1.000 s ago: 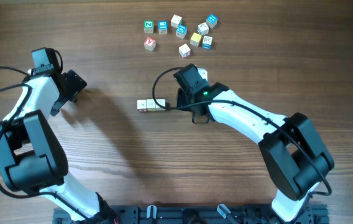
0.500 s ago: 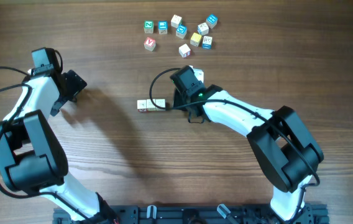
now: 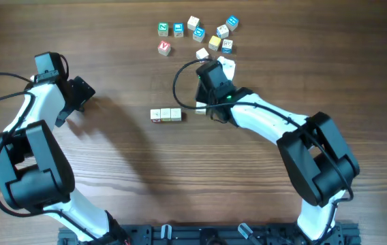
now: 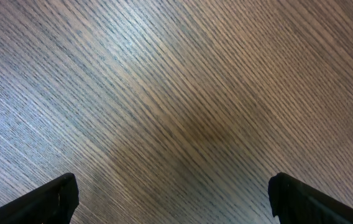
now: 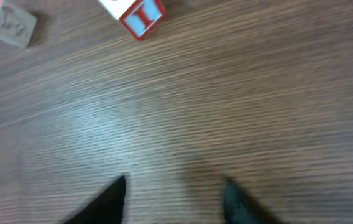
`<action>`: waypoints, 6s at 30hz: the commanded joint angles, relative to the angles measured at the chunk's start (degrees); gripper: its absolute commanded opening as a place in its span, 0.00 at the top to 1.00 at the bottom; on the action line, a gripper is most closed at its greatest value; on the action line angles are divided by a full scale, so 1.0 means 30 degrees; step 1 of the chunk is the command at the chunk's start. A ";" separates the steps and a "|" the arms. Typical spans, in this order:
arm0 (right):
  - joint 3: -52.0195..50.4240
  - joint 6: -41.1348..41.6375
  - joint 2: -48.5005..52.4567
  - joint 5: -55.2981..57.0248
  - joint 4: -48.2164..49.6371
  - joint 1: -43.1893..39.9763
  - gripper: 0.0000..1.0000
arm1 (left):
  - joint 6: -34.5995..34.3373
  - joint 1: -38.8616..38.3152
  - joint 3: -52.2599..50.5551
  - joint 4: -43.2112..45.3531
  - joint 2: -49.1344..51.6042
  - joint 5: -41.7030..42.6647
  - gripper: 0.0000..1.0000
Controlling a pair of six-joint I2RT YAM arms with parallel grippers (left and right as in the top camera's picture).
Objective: Form a horizontal line
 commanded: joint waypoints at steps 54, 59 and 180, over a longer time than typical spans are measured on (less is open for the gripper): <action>0.0058 0.1443 0.0219 -0.9318 -0.7657 -0.1508 0.96 | -0.0168 -0.0015 -0.0066 0.0000 0.0131 0.0022 0.00; 0.0058 0.1450 0.0219 -0.9304 -0.7249 -0.1282 0.96 | -0.0168 -0.0015 -0.0066 0.0000 0.0131 0.0022 0.00; 0.0058 0.2448 0.0219 -0.5683 -0.4233 -0.0787 0.96 | -0.0168 -0.0015 -0.0066 0.0000 0.0131 0.0022 0.00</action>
